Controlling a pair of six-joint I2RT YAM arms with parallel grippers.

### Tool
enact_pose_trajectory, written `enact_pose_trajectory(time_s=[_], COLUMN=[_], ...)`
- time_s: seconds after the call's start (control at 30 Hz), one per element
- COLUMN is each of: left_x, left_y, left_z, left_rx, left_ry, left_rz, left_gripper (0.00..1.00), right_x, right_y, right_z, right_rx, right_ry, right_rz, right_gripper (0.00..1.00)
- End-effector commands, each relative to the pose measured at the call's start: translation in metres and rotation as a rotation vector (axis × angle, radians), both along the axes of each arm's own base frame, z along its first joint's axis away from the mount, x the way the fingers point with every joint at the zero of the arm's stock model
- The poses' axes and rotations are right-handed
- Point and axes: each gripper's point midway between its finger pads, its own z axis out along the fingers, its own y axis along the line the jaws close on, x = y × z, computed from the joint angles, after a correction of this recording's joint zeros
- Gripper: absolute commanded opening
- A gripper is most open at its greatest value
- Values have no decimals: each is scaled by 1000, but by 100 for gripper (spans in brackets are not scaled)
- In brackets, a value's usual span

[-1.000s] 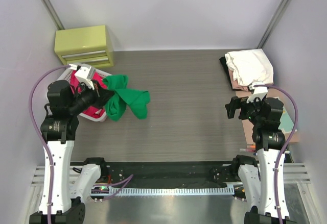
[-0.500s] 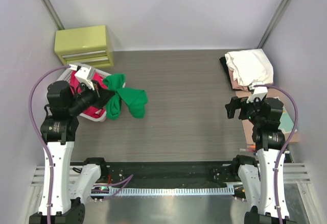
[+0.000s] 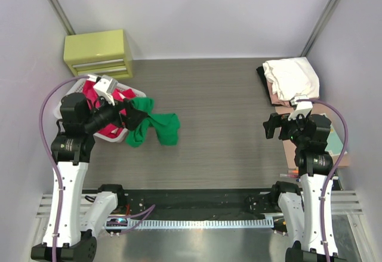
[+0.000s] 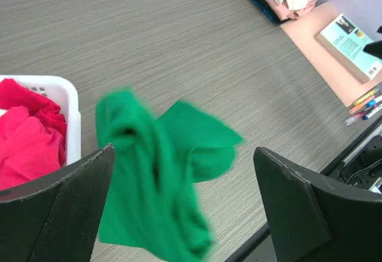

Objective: Fold and stack the t-shirts

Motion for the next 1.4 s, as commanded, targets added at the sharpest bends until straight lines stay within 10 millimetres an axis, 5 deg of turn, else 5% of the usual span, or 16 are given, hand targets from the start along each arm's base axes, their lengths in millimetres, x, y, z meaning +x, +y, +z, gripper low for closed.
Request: enact_pose_trajectory(time_s=[0.0, 0.33, 0.4, 0.6, 0.77, 0.9, 1.2, 1.33, 1.37], left_x=[2, 7, 18, 50, 61, 88, 144, 166, 168], left_y=[-6, -4, 10, 63, 64, 92, 135, 151, 151], left_z=[17, 9, -1, -53, -106, -116, -152, -193, -217], left_rx=[3, 15, 51, 218, 322, 448, 682, 799, 816], left_ry=[-87, -70, -51, 46, 305, 331, 337, 400, 459], left_rz=[-45, -35, 59, 357, 347, 503, 695, 745, 732], left_gripper=[100, 100, 100, 100, 100, 100, 99, 100, 100], right_x=[5, 5, 3, 21, 33, 44, 29, 21, 20], right_y=[-3, -1, 13, 19, 30, 40, 51, 50, 49], right_z=[11, 9, 8, -29, -51, -43, -46, -40, -39], right_rx=[-17, -22, -6, -47, -146, -158, -117, -121, -126], right_ry=[-52, -49, -26, 221, 347, 342, 282, 237, 233], right_rz=[-7, 12, 103, 131, 134, 157, 211, 210, 211], right_gripper=[100, 100, 100, 100, 100, 100, 100, 100, 100])
